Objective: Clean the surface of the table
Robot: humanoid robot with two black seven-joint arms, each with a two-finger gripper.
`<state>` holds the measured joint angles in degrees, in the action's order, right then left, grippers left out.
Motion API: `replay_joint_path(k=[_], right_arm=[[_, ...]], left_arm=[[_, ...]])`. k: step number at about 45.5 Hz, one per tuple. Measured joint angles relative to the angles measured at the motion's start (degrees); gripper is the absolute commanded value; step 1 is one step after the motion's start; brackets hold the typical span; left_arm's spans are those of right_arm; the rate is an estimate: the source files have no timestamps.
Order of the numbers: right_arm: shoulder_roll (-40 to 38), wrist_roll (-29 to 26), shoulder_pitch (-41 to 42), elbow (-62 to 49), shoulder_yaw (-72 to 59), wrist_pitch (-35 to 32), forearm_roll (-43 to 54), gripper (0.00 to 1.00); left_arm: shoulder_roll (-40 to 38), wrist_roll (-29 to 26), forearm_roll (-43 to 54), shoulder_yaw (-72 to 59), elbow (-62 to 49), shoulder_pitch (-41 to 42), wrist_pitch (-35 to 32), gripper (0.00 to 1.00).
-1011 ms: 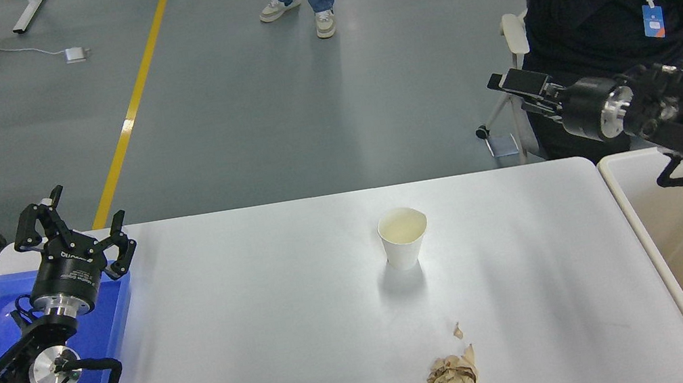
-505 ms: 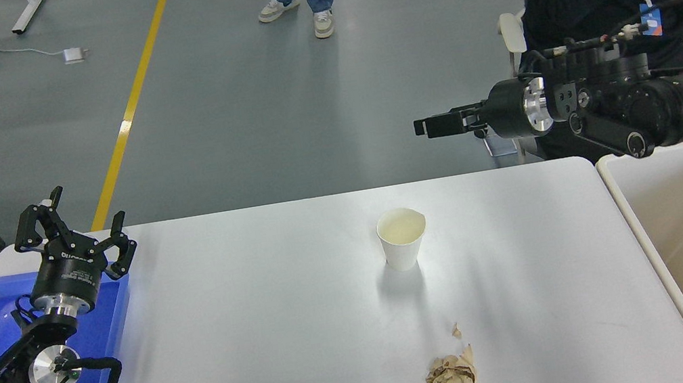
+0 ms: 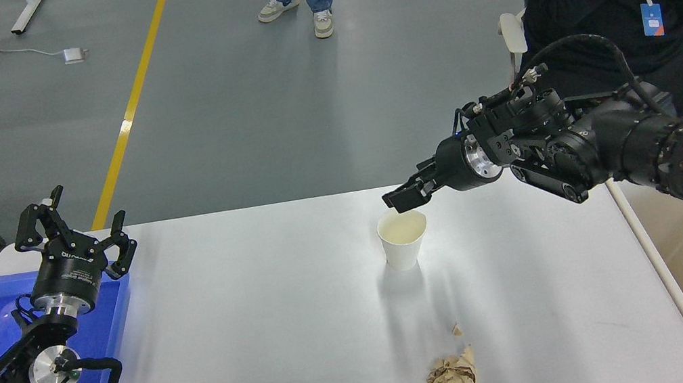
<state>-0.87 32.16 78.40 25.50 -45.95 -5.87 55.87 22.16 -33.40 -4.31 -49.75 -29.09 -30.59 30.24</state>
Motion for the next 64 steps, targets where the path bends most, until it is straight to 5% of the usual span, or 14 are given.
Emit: replay_joint_path(k=[27,64], right_arm=[[0.8,-2.2,-7.0,-8.0,-0.8,-1.0,-0.1,0.89],[0.9,-3.8,-3.9,-7.1,0.2,-5.7,-9.1,0.94]], left_arm=[[0.0,0.0,0.0,0.0,0.0,0.0,0.0,1.00],[0.0,0.0,0.0,0.0,0.0,0.0,0.0,1.00]])
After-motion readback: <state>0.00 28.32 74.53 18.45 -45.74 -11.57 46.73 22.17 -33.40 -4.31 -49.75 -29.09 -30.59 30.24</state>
